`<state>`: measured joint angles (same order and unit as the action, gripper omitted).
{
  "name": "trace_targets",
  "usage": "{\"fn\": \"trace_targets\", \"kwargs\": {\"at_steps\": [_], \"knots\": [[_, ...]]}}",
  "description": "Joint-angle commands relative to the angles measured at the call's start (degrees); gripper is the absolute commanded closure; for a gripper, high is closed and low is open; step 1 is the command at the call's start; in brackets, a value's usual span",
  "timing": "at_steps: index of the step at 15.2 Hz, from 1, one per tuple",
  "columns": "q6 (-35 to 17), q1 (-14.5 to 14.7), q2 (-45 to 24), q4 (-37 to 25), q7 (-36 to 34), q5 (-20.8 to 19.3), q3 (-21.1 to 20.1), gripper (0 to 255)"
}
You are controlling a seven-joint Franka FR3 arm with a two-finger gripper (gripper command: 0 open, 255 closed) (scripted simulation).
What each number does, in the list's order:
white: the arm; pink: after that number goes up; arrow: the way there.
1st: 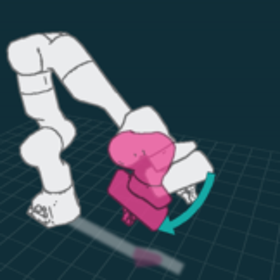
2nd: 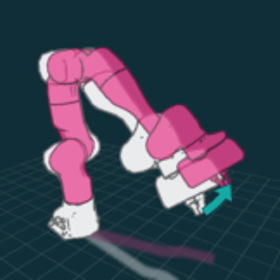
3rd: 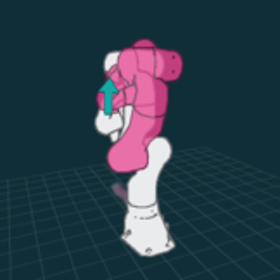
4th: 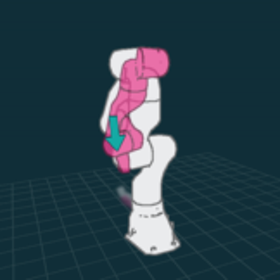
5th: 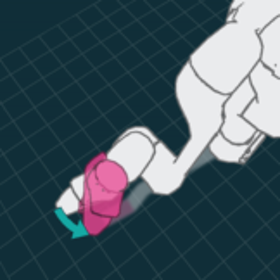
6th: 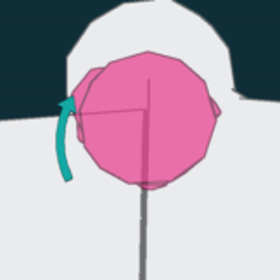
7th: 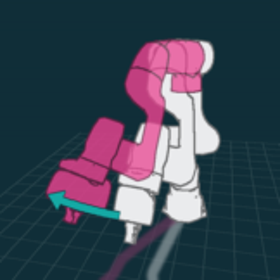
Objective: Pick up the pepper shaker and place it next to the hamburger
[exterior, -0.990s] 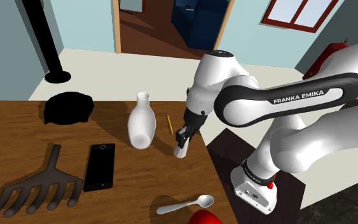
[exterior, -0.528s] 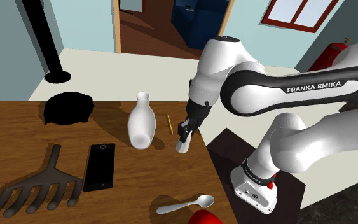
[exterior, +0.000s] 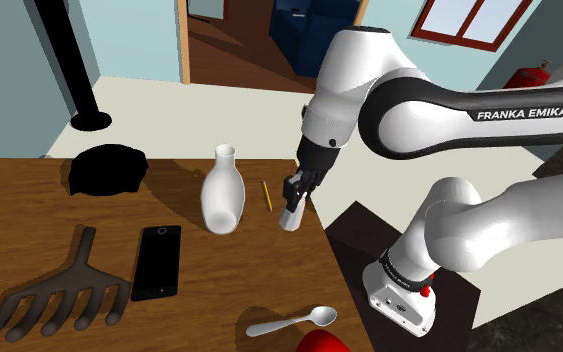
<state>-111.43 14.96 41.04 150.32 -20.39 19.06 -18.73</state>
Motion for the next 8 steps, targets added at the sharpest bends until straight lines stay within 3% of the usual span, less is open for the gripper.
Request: {"fn": "trace_targets", "kwargs": {"at_steps": [1,8], "knots": [[1.76,-0.09,0.53,-1.2,-0.15,-0.35,0.4,255],[7.28,-0.47,1.17,-6.11,-0.8,-1.46,1.51,255]]}}
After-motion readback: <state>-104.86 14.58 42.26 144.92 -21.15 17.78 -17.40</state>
